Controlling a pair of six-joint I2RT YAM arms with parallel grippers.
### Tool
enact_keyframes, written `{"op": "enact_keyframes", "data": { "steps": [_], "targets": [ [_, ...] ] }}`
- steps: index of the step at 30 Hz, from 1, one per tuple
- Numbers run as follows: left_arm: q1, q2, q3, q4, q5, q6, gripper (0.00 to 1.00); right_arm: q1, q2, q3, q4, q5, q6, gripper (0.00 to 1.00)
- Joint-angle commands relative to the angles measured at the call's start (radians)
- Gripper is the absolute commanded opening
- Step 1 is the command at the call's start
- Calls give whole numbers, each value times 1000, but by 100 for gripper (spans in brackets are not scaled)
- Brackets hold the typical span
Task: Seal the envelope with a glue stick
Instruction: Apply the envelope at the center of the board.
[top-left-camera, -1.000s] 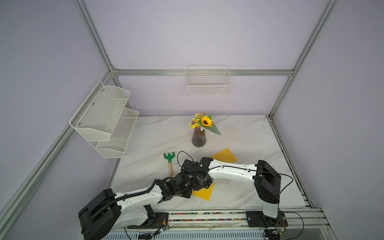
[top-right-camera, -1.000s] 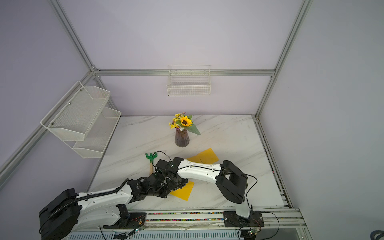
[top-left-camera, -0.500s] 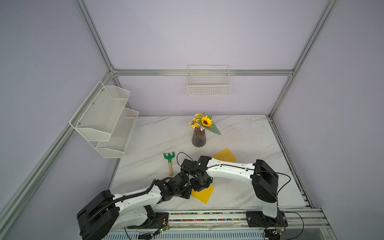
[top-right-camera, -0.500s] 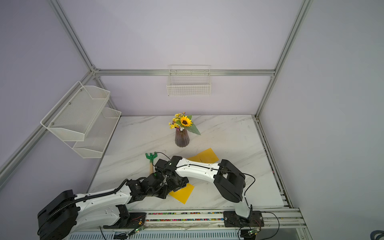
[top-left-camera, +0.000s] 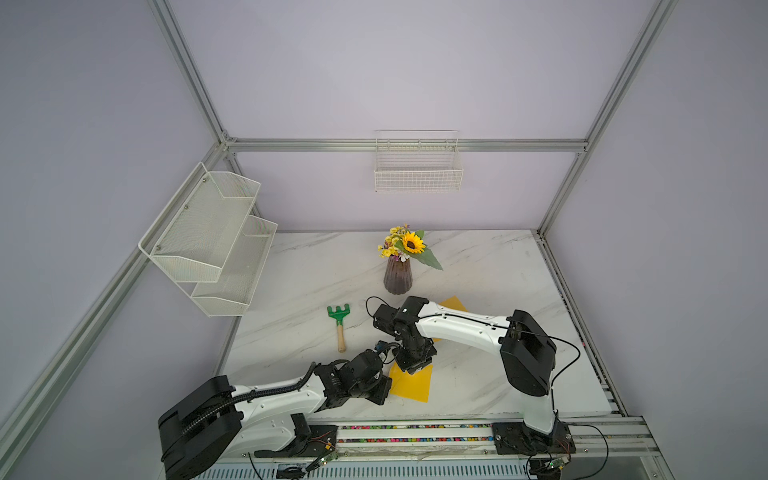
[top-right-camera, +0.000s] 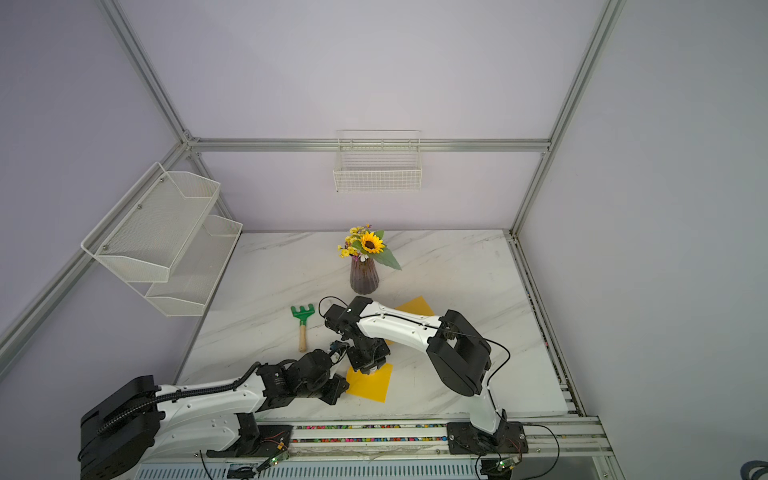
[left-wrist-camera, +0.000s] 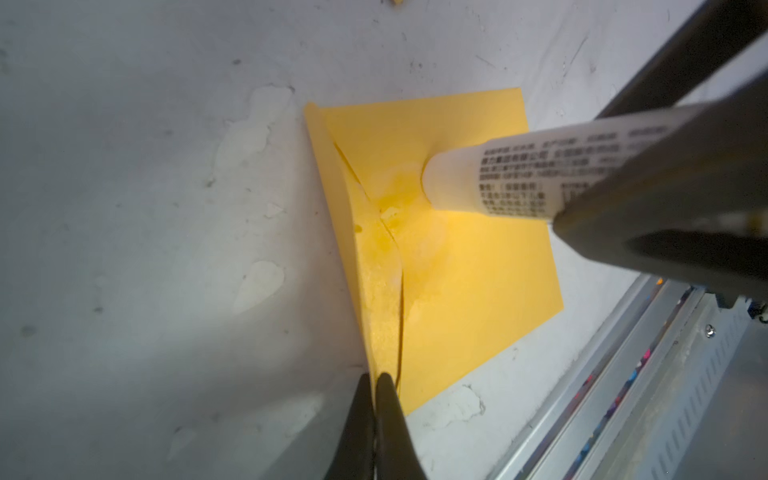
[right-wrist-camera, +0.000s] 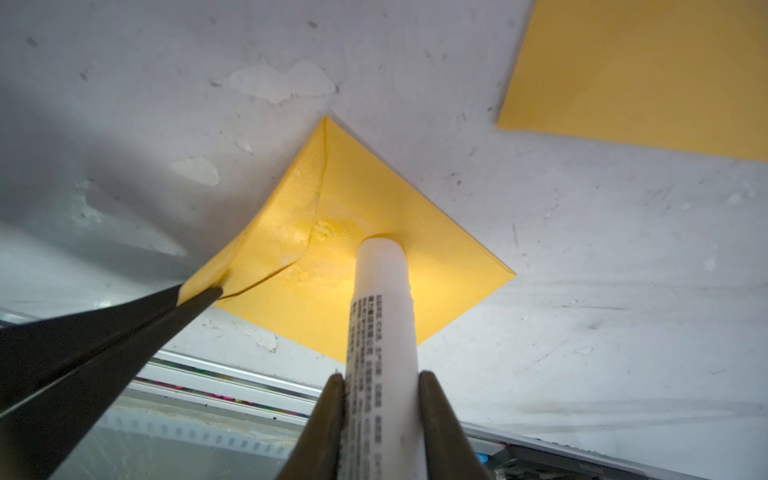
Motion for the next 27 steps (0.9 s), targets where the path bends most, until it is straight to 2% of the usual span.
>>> {"op": "enact_keyframes", "data": {
  "steps": [1,10,14,18,22,24,27],
  "targets": [
    [-10,11,21,35,-19,15,2,-1,26,-6,-8,-82,-47,0],
    [-12,-68,-22,-7,-111,-48,1,8,63,16,64,-201,-50,0],
    [-12,-102,-45,0,-126,-61,2,10,79,25,85,-200,-39,0],
    [-12,-90,-51,19,-111,-60,2,10,95,61,52,-64,6,0],
    [-12,-58,-48,36,-100,-58,2,10,126,117,-46,181,47,0],
    [-12,-48,-45,39,-95,-55,2,10,131,121,-57,219,53,0],
    [-12,-44,-44,44,-94,-52,2,19,140,113,-36,139,34,0]
  ]
}}
